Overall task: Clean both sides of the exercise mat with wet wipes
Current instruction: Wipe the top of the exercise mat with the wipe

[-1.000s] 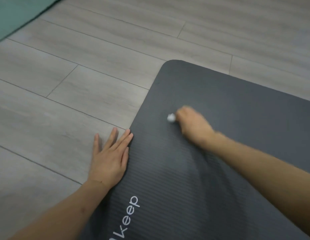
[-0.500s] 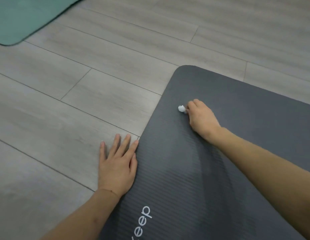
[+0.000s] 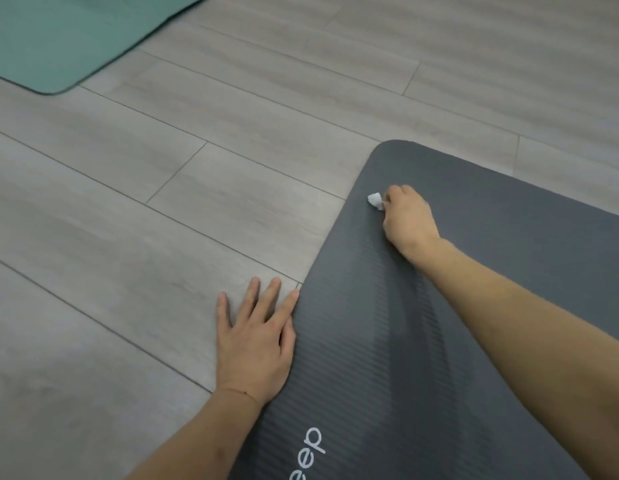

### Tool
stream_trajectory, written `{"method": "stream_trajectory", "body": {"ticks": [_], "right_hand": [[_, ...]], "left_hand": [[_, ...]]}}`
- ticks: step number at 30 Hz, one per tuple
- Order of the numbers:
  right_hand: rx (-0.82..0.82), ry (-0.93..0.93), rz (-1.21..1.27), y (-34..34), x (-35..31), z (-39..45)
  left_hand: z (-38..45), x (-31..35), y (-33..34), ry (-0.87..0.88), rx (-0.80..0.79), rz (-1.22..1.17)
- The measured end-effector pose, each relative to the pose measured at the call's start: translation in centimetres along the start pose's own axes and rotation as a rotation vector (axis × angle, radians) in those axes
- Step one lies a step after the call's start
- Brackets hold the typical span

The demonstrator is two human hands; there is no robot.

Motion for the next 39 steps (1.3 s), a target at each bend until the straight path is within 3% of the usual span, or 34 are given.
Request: {"method": "stream_trajectory", "body": {"ticks": [2, 4, 6, 8, 10, 13, 15, 17, 21, 23, 25, 28, 30, 32, 36, 39], "right_hand": [[0.008, 0.026, 0.020, 1.0, -2.1, -2.5], [-0.034, -0.194, 0.062, 2.6, -6.6, -8.5], [-0.192, -0.506, 0.046, 5.0, -10.7, -15.4], [-0.225, -0.655, -0.068, 4.9, -10.9, -15.6], [-0.116, -0.577, -0.148, 3.0, -9.2, -9.5], [-0.036, -0.168, -0.067, 0.5, -3.7, 0.7], [0.010, 0.015, -0.016, 0.5, -2.7, 1.4], [-0.001, -0.062, 0.011, 2.2, -5.6, -2.6], [-0.228, -0.532, 0.077, 6.2, -12.6, -14.9], [-0.247, -0.645, 0.000, 6.1, -12.1, -14.6], [-0.186, -0.564, -0.081, 4.7, -10.2, -9.3], [-0.064, -0.192, -0.061, 1.7, -4.4, -1.1], [-0.044, -0.061, -0.018, 1.4, -3.8, -1.1], [-0.074, -0.137, -0.008, 2.8, -6.5, -5.3], [-0.236, -0.537, 0.041, 6.0, -12.3, -20.5], [-0.230, -0.616, -0.082, 5.2, -9.2, -23.3]], "left_hand": [[-0.2, -0.2, 0.0, -0.022, 0.006, -0.008], [-0.4, -0.2, -0.1, -0.021, 0.015, -0.012], [-0.3, -0.2, -0.2, -0.019, 0.020, -0.019], [-0.1, -0.1, -0.3, -0.017, 0.014, -0.016], [-0.1, -0.1, -0.2, -0.014, 0.010, -0.008], [-0.1, -0.2, -0.3, -0.015, 0.004, 0.002], [-0.1, 0.0, -0.3, -0.009, 0.012, 0.004], [-0.2, 0.0, -0.3, -0.007, 0.025, -0.009], [-0.1, 0.0, -0.6, -0.002, 0.050, -0.014], [-0.1, 0.1, -0.7, 0.003, 0.056, -0.009], [-0.1, 0.1, -0.8, -0.002, 0.040, -0.013], [0.1, 0.0, -0.5, -0.012, -0.019, 0.009], [0.1, 0.1, -0.5, -0.008, -0.022, 0.034], [0.1, 0.2, -0.5, 0.000, -0.021, 0.044], [-0.3, 0.0, -0.2, 0.001, -0.044, -0.023], [-0.1, -0.2, -0.1, 0.015, -0.120, -0.078]]}}
Point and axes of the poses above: each hand's wrist, its own z-axis towards the middle knuckle, its own y-axis out of the palm, x = y × z, the point moved 9 cm from there along z, towards the middle knuckle, and after that the axes turned 14 degrees about -x, right-handed, at the moved point
